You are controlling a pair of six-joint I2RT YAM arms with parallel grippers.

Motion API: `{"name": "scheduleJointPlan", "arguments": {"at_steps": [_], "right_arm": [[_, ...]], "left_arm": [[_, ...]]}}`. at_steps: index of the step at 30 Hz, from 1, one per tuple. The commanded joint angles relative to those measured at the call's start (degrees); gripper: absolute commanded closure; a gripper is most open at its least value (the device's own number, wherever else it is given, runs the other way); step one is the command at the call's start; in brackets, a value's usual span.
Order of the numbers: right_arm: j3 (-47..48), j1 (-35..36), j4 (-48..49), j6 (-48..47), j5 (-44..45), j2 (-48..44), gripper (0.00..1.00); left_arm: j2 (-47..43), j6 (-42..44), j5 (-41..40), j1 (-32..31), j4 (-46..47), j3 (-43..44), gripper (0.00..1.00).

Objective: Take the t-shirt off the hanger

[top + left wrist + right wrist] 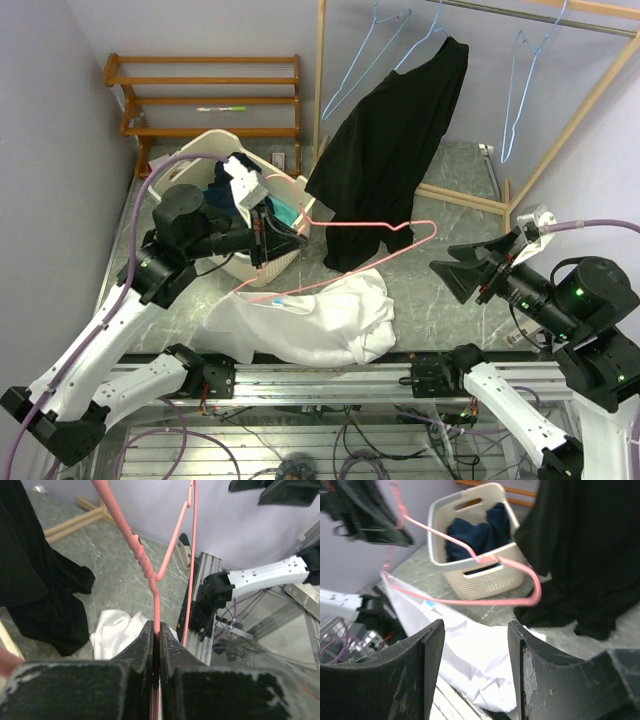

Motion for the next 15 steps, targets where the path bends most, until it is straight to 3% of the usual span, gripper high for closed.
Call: {"name": "scheduleJointPlan", "arguments": {"at_steps": [1,8,15], "right_arm": [[2.4,-0.1,6.1,-2.2,-14.6,2.7,0.46],[-0.1,-0.1,17.1,1.5,-25.0,10.3,0.46],[0.1,-0.1,21.2,2.5,-32.7,17.5,0.46]], "left_arm": [[1.8,0.3,8.5,-0.1,3.6,-0.1,0.93],[4.3,0.6,13.8,-0.9,4.7,0.2,0.93],[6.6,2.0,13.9,-2.2,4.0,2.0,0.93]]}}
